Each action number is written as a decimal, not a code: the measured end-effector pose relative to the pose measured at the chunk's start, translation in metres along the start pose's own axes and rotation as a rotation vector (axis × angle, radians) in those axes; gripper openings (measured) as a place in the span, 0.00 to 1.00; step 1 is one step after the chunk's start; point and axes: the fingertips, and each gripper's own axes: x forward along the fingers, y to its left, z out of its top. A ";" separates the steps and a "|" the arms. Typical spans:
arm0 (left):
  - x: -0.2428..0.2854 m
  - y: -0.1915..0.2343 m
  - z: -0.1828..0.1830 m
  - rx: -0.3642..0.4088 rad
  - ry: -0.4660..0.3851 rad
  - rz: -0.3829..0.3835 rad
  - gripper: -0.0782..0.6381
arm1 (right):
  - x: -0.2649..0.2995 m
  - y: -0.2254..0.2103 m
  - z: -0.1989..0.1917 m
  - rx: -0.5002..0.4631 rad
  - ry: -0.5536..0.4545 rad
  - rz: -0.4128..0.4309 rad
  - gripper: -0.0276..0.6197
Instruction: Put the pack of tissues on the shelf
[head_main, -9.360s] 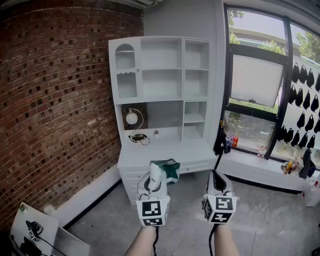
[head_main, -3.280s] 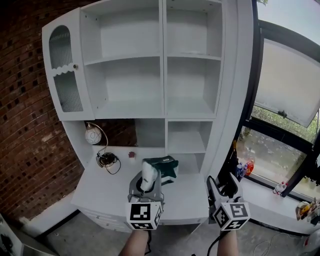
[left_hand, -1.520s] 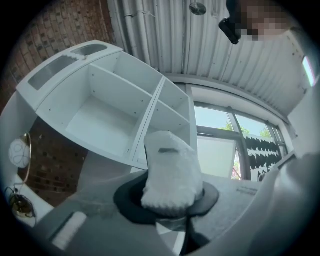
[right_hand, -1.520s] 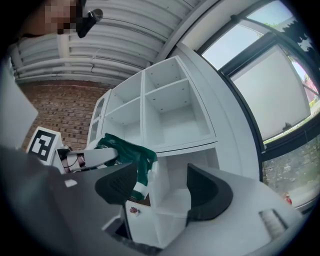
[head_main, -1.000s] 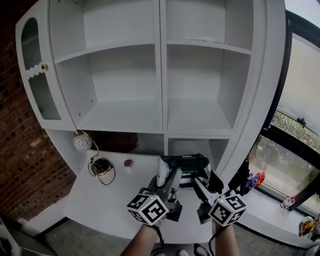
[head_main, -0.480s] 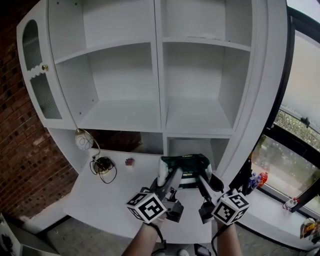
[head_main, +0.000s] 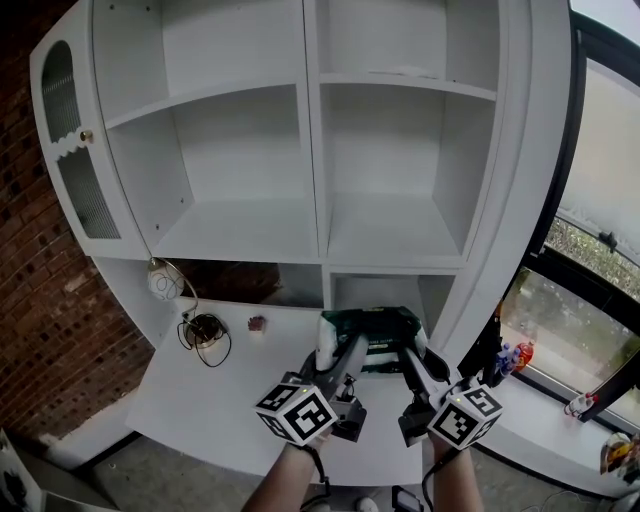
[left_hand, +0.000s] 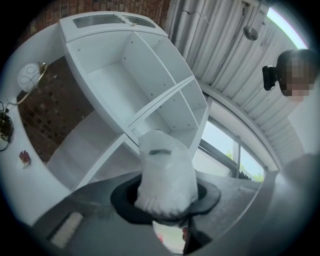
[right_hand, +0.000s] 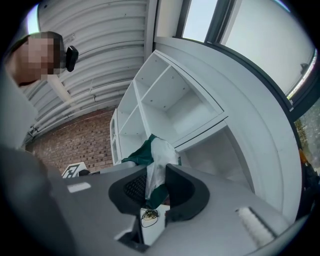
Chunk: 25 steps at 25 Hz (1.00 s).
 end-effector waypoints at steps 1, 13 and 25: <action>0.000 -0.001 0.000 0.022 0.008 -0.002 0.31 | -0.001 0.000 0.002 0.007 -0.009 0.002 0.14; -0.008 -0.002 -0.002 0.358 0.103 0.030 0.58 | -0.010 -0.013 0.015 0.100 -0.100 -0.048 0.12; -0.020 -0.003 0.001 0.607 0.141 0.073 0.46 | -0.013 -0.019 0.026 0.130 -0.143 -0.057 0.12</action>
